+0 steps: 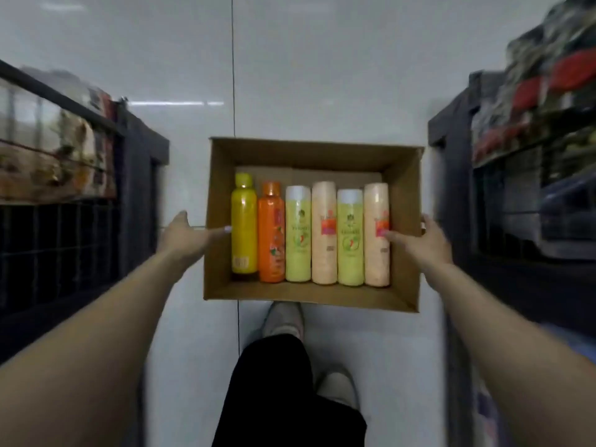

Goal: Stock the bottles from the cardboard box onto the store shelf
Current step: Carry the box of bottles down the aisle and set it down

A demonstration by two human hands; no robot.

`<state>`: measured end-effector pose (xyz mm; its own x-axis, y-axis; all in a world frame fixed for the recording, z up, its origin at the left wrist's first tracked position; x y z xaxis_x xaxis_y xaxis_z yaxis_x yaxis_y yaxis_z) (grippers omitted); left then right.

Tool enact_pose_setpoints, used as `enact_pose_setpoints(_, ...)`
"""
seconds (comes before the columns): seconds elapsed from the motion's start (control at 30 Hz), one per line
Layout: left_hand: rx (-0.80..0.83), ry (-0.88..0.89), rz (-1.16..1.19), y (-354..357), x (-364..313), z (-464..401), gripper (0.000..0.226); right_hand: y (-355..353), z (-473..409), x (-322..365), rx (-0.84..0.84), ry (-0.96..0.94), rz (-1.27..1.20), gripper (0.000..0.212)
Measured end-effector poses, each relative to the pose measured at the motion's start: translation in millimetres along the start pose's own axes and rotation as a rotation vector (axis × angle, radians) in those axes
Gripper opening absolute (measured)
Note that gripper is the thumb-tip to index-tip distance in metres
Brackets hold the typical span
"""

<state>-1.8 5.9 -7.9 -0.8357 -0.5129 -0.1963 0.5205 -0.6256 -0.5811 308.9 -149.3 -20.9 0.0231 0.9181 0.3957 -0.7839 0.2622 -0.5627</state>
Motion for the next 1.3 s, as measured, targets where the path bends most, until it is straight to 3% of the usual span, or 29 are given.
enact_pose_setpoints(0.13, 0.141, -0.03, 0.107, 19, -3, -33, 0.078, 4, -30, -14, 0.021, -0.037, 0.117, 0.059)
enact_pose_setpoints(0.3, 0.065, 0.015, -0.1, 29, 5, -43, 0.048, 6, -44, -28, 0.002, -0.007, 0.199, 0.035)
enact_pose_setpoints(0.5, 0.079, 0.057, -0.166, 7, 16, -16, 0.039, -6, -16, -32, -0.035, 0.006, 0.197, 0.035)
enact_pose_setpoints(0.7, 0.144, 0.051, -0.19, -48, 11, 50, 0.031, -53, 51, -3, 0.06, -0.001, 0.265, 0.034)
enact_pose_setpoints(0.83, 0.197, 0.016, -0.185, -102, 0, 122, 0.014, -101, 121, 35, 0.109, 0.047, 0.29, 0.032)
enact_pose_setpoints(1.07, 0.239, 0.037, -0.184, -214, -33, 248, 0.027, -197, 239, 124, 0.118, 0.059, 0.325, 0.037)
enact_pose_setpoints(1.3, 0.176, 0.099, -0.206, -298, -91, 309, 0.035, -257, 290, 201, 0.119, -0.024, 0.243, 0.038)
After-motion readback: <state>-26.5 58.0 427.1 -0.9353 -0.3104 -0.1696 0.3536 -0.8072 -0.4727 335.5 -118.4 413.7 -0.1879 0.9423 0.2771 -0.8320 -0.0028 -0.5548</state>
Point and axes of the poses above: each hand's wrist, its own z-axis away from the middle knuckle, its own y-axis out of the palm, x = y × z, the point moved 1 cm from there along -z, towards the middle knuckle, and after that the axes turned 4 degrees about -z, right-handed, at the moved point
